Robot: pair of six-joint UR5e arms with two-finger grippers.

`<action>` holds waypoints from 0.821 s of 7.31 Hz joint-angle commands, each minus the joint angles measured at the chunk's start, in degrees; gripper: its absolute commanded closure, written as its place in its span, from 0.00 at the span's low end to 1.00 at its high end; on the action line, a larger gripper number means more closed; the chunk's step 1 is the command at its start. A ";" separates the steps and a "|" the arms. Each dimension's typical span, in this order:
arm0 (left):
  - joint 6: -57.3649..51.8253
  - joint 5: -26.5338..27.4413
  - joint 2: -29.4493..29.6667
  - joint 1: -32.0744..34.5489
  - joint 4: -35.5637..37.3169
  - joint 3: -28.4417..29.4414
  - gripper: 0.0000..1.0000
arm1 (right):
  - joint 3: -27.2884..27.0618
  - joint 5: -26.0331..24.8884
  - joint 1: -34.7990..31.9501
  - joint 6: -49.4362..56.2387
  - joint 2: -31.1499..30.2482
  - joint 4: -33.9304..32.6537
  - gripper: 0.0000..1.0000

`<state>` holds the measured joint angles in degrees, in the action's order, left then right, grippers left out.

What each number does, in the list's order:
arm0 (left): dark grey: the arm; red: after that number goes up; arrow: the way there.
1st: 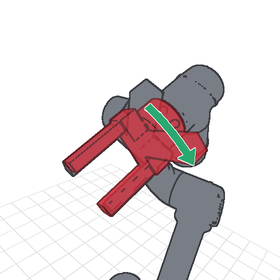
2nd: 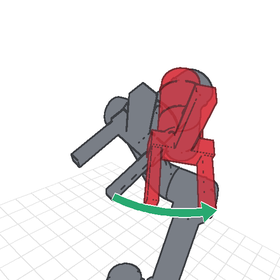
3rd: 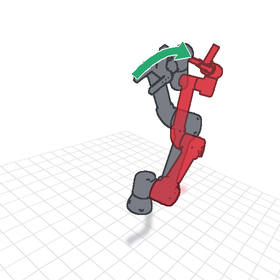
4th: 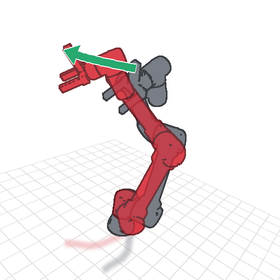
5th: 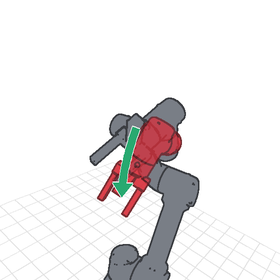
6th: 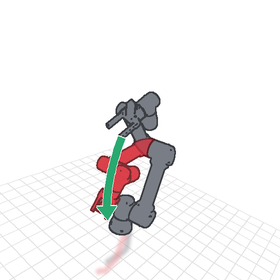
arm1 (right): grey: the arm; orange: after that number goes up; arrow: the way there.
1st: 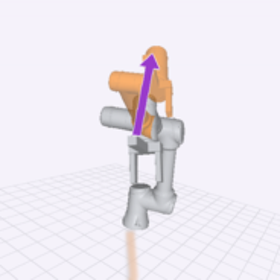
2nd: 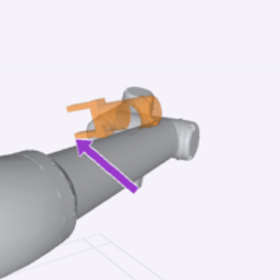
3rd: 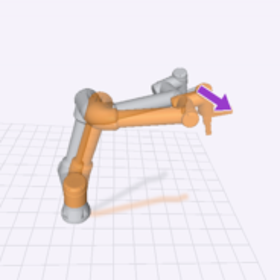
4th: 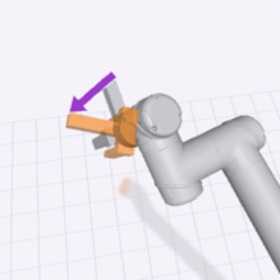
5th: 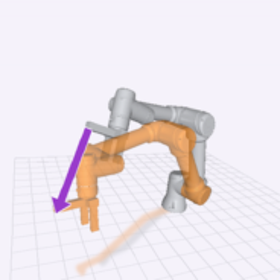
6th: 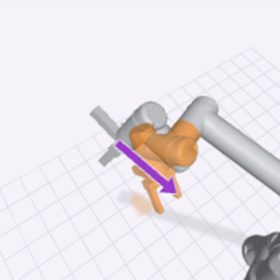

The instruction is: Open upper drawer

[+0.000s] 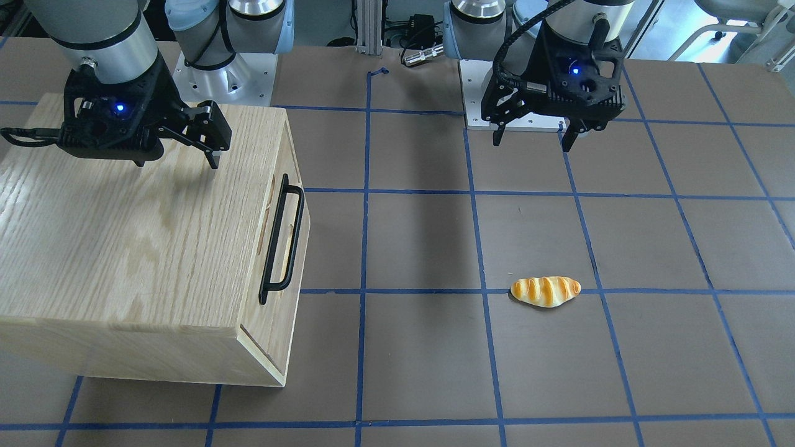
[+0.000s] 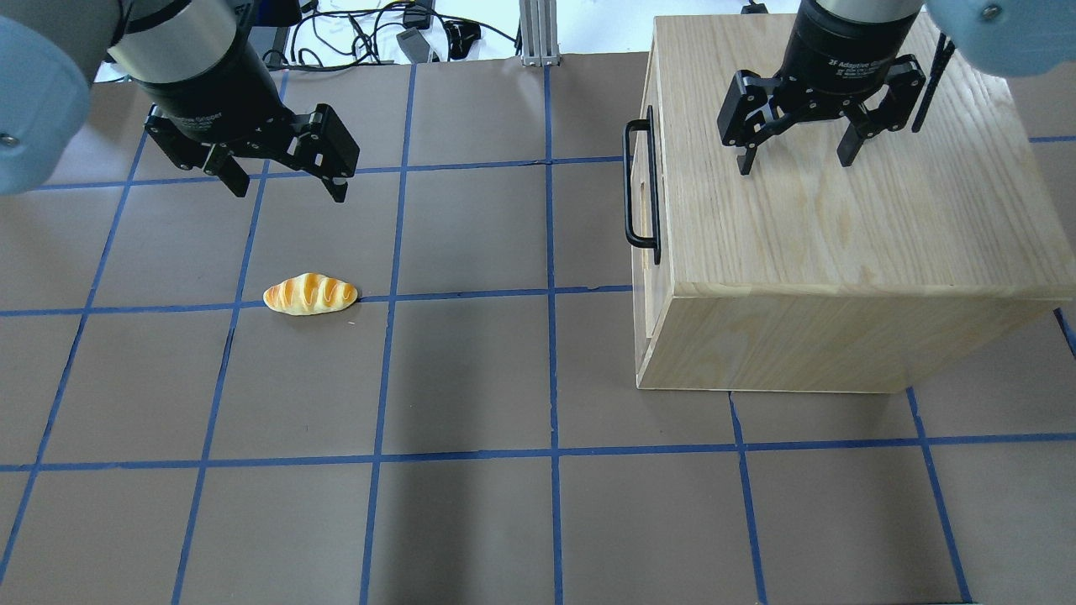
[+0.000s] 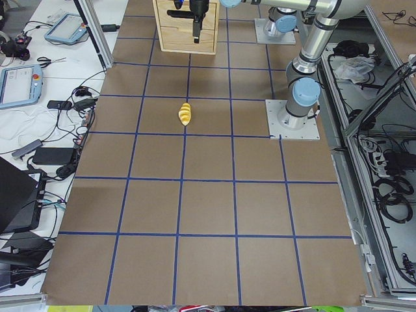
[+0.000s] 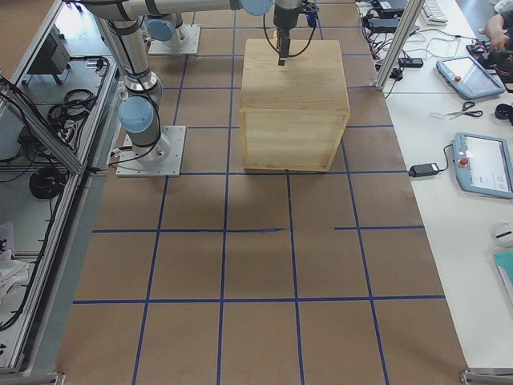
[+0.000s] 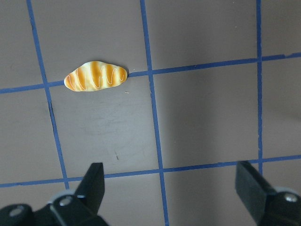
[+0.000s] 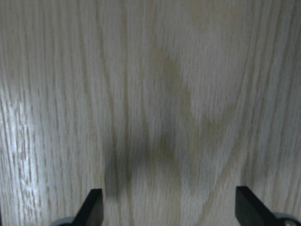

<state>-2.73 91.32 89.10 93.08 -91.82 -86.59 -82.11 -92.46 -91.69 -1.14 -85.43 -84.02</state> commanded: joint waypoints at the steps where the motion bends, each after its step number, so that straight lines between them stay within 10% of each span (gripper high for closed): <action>1: -0.08 -0.09 0.20 -0.01 0.06 -0.07 0.00 | 0.02 0.00 -0.07 0.00 0.00 0.00 0.00; 6: 1.05 -0.71 1.16 -0.01 0.24 0.02 0.00 | 0.02 0.00 -0.07 0.00 0.00 0.00 0.00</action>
<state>-2.43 90.79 89.64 93.05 -91.66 -86.57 -82.11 -92.46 -91.71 -1.13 -85.43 -84.02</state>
